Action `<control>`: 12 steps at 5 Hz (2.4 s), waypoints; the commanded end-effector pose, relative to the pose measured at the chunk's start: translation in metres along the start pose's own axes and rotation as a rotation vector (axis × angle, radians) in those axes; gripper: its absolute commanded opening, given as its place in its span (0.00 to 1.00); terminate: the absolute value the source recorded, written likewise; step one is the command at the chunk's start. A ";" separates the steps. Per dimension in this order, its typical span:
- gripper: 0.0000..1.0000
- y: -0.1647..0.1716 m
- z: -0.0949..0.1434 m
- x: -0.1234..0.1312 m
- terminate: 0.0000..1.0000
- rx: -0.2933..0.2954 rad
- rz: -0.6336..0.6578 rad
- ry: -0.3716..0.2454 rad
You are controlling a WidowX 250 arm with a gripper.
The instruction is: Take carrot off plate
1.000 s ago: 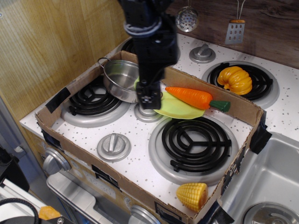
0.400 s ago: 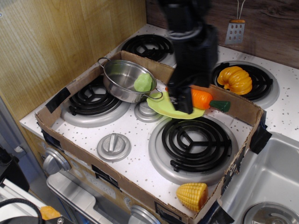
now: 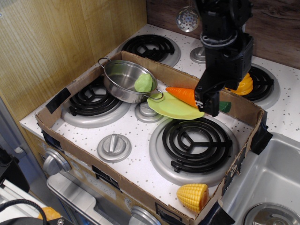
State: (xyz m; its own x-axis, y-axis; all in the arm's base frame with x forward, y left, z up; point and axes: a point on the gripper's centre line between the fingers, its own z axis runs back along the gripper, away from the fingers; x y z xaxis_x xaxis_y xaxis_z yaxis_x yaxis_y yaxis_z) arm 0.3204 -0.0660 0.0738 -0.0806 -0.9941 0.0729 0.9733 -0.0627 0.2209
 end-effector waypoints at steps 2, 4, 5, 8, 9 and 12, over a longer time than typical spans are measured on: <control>1.00 0.008 -0.025 -0.001 0.00 0.038 0.035 -0.037; 1.00 -0.001 -0.039 -0.006 0.00 0.068 0.084 -0.028; 1.00 -0.002 -0.041 -0.006 0.00 0.076 0.093 -0.037; 0.00 -0.006 -0.047 -0.004 0.00 0.046 0.128 -0.076; 0.00 -0.005 -0.044 -0.004 0.00 0.035 0.129 -0.075; 0.00 -0.013 0.007 0.023 0.00 0.102 0.232 0.116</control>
State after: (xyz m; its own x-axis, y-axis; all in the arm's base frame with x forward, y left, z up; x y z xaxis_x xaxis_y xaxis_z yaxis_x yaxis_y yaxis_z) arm 0.3044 -0.0839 0.0673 0.1986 -0.9801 -0.0016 0.9441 0.1909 0.2686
